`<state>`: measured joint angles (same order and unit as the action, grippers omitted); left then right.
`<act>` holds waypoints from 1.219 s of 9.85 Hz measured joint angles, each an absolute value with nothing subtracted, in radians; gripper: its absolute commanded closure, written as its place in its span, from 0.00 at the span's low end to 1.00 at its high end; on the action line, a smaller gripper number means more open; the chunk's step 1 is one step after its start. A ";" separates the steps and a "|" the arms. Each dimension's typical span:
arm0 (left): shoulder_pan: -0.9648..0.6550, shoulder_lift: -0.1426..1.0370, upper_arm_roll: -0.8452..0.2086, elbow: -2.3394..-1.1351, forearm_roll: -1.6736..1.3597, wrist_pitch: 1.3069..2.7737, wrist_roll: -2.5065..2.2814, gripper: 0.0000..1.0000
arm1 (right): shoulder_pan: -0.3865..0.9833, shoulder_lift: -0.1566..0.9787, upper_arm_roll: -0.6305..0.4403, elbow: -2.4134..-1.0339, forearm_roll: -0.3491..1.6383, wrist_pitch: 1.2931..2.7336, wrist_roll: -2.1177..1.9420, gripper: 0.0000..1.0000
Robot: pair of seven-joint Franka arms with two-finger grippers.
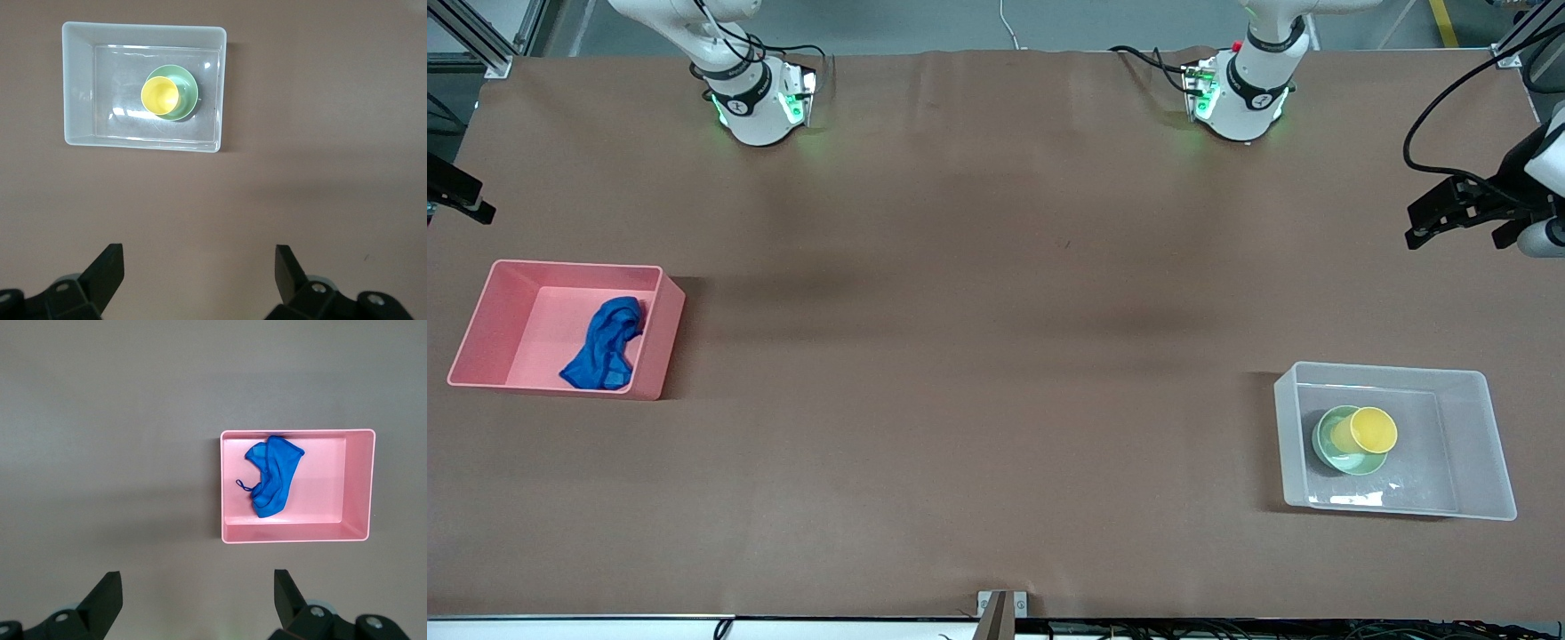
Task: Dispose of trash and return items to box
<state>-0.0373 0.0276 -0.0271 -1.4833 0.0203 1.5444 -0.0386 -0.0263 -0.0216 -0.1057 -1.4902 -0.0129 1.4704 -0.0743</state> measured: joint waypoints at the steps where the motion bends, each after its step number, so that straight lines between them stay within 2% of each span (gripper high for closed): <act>1: -0.039 0.027 -0.016 -1.487 0.012 1.544 -0.035 0.00 | -0.026 -0.022 -0.106 -1.490 -0.013 1.470 -0.074 0.00; 12: -0.054 0.014 0.007 -1.504 -0.042 1.542 0.015 0.00 | -0.026 -0.022 -0.106 -1.490 -0.013 1.470 -0.074 0.00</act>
